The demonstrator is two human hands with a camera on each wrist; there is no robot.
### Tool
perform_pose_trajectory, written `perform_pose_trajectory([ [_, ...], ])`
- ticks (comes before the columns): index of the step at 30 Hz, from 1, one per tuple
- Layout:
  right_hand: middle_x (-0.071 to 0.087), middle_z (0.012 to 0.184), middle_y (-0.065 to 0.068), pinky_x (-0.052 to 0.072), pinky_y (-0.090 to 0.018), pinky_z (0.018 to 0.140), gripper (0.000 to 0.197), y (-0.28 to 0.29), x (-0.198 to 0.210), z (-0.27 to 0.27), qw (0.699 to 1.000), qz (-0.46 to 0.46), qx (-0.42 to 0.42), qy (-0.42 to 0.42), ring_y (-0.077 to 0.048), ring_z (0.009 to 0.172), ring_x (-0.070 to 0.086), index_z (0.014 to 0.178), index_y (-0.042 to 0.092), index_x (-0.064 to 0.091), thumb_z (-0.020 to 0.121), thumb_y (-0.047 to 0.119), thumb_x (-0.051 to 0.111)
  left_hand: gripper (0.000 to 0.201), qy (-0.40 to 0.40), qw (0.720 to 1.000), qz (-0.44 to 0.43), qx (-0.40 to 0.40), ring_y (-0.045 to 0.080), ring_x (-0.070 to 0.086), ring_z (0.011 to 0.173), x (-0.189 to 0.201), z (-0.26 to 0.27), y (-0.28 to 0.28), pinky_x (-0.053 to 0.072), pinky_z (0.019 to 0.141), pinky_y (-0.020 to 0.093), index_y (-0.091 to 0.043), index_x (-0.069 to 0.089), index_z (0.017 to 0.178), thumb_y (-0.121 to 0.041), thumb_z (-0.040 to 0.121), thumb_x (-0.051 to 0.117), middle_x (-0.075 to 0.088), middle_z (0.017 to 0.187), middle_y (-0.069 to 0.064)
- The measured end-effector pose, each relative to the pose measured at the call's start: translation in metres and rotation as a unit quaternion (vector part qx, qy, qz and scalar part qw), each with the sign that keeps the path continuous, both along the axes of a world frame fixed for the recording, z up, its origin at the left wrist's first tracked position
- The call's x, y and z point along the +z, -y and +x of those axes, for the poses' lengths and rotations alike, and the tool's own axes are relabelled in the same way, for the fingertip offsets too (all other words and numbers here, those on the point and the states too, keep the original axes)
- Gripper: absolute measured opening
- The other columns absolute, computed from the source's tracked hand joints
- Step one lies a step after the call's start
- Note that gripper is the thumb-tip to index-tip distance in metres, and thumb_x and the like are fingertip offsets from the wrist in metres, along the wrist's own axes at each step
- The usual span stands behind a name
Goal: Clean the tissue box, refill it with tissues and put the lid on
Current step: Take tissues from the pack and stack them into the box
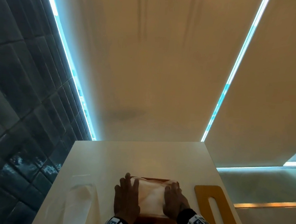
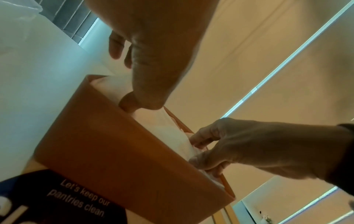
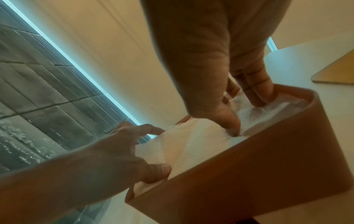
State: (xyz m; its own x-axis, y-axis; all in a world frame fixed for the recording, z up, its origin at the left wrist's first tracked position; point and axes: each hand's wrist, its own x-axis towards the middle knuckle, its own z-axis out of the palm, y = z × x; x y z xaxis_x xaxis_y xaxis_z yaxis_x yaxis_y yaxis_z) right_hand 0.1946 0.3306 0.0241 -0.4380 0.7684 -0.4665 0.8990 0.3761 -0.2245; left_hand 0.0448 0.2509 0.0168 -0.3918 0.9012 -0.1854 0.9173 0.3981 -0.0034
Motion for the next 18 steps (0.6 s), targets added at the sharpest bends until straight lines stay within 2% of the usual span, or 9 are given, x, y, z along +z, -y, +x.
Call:
perform_pose_trajectory([
  [2,0.019,0.149,-0.024,0.036,-0.039,0.11,0.052,0.0,0.0,-0.004,1.0,0.022,-0.004,0.009,-0.04,0.138,0.022,0.138,-0.003,0.033,0.09,0.012,0.049,0.075,-0.005,1.0,0.002,-0.015,0.031,0.027,0.131,0.001,0.001,0.0,0.036,0.105,0.039,-0.019,0.023,0.146,-0.017,0.081,0.06,0.017,0.152,0.013],
  [5,0.024,0.147,-0.024,0.029,-0.039,0.113,0.057,0.002,0.001,-0.008,0.998,0.058,-0.001,0.017,-0.039,0.136,0.025,0.141,-0.005,0.027,0.091,0.012,0.049,0.072,0.028,0.999,-0.013,-0.019,0.03,0.037,0.125,0.0,0.002,-0.001,0.043,0.099,0.037,-0.014,0.022,0.146,-0.013,0.083,0.058,0.021,0.15,0.014],
  [8,0.012,0.154,-0.028,0.023,-0.041,0.117,0.07,0.003,-0.006,-0.009,0.999,0.035,0.002,0.023,-0.041,0.143,0.015,0.148,-0.003,0.013,0.093,0.021,0.05,0.071,0.047,0.999,-0.022,-0.013,0.03,0.039,0.127,-0.003,0.003,-0.005,0.048,0.095,0.037,-0.011,0.02,0.147,-0.008,0.085,0.054,0.019,0.152,0.016],
  [12,0.015,0.154,-0.024,0.029,-0.042,0.114,0.076,-0.002,-0.011,-0.01,0.999,-0.007,0.009,0.036,-0.04,0.142,0.015,0.148,0.0,0.012,0.091,0.028,0.053,0.069,0.074,0.995,-0.058,-0.02,0.031,0.034,0.133,-0.008,0.004,-0.011,0.045,0.1,0.038,-0.004,0.017,0.148,-0.008,0.088,0.053,0.024,0.152,0.017],
  [15,0.018,0.153,-0.024,0.029,-0.043,0.113,0.077,-0.007,-0.011,-0.01,0.998,-0.022,0.027,0.061,-0.041,0.141,0.015,0.148,-0.001,0.012,0.09,0.03,0.053,0.06,0.053,0.994,-0.086,-0.03,0.031,0.036,0.132,-0.006,0.004,-0.017,0.044,0.101,0.039,-0.003,0.027,0.143,-0.011,0.09,0.053,0.033,0.148,0.016],
  [18,0.014,0.153,-0.026,0.031,-0.044,0.113,0.073,-0.006,-0.008,-0.012,0.998,-0.002,0.024,0.056,-0.042,0.141,0.013,0.147,-0.001,0.016,0.089,0.024,0.054,0.054,0.003,0.994,-0.098,-0.05,0.033,0.028,0.136,0.0,0.006,-0.02,0.041,0.105,0.041,-0.002,0.038,0.138,-0.016,0.09,0.055,0.028,0.149,0.017],
])
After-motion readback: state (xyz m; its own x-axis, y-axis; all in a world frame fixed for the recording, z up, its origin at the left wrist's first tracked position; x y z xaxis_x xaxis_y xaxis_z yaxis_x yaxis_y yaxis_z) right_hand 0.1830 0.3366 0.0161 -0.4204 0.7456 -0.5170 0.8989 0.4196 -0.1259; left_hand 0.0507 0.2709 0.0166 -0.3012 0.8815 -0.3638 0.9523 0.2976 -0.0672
